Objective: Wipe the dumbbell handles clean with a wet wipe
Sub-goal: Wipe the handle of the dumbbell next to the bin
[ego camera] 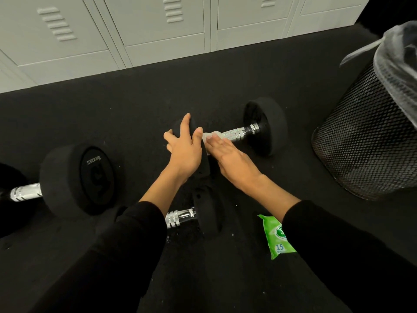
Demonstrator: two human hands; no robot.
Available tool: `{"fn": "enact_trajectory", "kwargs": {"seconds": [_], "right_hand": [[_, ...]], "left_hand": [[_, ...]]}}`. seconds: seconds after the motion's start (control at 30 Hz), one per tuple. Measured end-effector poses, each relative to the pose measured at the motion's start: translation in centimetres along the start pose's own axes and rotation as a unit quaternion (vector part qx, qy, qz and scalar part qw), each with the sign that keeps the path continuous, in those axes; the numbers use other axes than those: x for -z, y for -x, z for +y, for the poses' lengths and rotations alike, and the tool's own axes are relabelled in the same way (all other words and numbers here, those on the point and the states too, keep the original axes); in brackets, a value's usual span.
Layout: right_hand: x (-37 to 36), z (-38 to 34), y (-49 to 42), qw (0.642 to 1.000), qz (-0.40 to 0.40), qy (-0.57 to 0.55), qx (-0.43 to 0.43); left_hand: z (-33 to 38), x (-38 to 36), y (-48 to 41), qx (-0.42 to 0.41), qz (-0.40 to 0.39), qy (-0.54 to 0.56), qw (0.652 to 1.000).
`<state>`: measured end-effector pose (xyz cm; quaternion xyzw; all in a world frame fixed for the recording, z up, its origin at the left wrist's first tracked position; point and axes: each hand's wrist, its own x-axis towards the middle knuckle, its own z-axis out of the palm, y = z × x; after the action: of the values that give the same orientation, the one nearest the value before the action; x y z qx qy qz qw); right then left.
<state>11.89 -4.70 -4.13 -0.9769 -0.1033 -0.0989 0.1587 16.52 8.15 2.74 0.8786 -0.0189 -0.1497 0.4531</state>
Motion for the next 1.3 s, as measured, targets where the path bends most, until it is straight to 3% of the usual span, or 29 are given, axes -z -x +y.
{"fn": "enact_trajectory", "kwargs": {"seconds": [0.3, 0.43, 0.57, 0.67, 0.73, 0.8, 0.87, 0.93, 1.0, 1.1, 1.17, 1.23, 1.3], "right_hand": [[-0.2, 0.1, 2.0, 0.998, -0.029, 0.052, 0.03], [1.1, 0.2, 2.4, 0.998, -0.069, 0.0, -0.006], [3.3, 0.0, 2.7, 0.988, 0.045, -0.115, -0.091], [5.5, 0.0, 2.1, 0.964, 0.132, -0.176, -0.148], [7.1, 0.1, 1.2, 0.952, 0.18, -0.186, -0.163], [8.4, 0.2, 0.4, 0.946, 0.197, -0.192, -0.17], [9.3, 0.2, -0.2, 0.946, 0.183, -0.21, -0.165], [10.0, -0.1, -0.4, 0.954, 0.149, -0.208, -0.154], [10.5, -0.2, -0.3, 0.964, 0.111, -0.192, -0.144], [11.4, -0.1, 0.1, 0.94, 0.109, -0.284, -0.156], [12.1, 1.2, -0.2, 0.914, 0.182, -0.307, -0.191], [12.7, 3.5, -1.1, 0.914, 0.198, -0.268, -0.234], [12.7, 6.0, -2.2, 0.935, 0.132, -0.201, -0.262]], "left_hand": [[-0.1, 0.0, 0.1, -0.001, -0.004, 0.0, 1.0], [-0.3, 0.1, 0.2, 0.0, -0.01, 0.011, 1.0], [0.3, 0.6, 0.1, 0.05, -0.03, 0.015, 0.998], [1.9, 0.8, 0.9, -0.08, 0.13, -0.052, 0.987], [3.4, 0.6, 1.3, -0.133, 0.176, 0.02, 0.975], [5.2, 0.0, 1.6, -0.064, 0.117, 0.138, 0.981], [6.6, -0.6, 1.6, 0.038, 0.004, 0.244, 0.969], [7.4, -1.1, 1.3, 0.106, -0.113, 0.346, 0.925], [7.7, -1.6, 1.0, 0.148, -0.162, 0.428, 0.877], [7.8, -2.2, 0.4, 0.176, -0.135, 0.456, 0.862], [7.3, -2.6, -0.1, 0.172, -0.099, 0.439, 0.876], [6.8, -2.9, -1.0, 0.176, -0.064, 0.411, 0.892], [6.7, -3.2, -1.5, 0.184, -0.05, 0.4, 0.896]]}}
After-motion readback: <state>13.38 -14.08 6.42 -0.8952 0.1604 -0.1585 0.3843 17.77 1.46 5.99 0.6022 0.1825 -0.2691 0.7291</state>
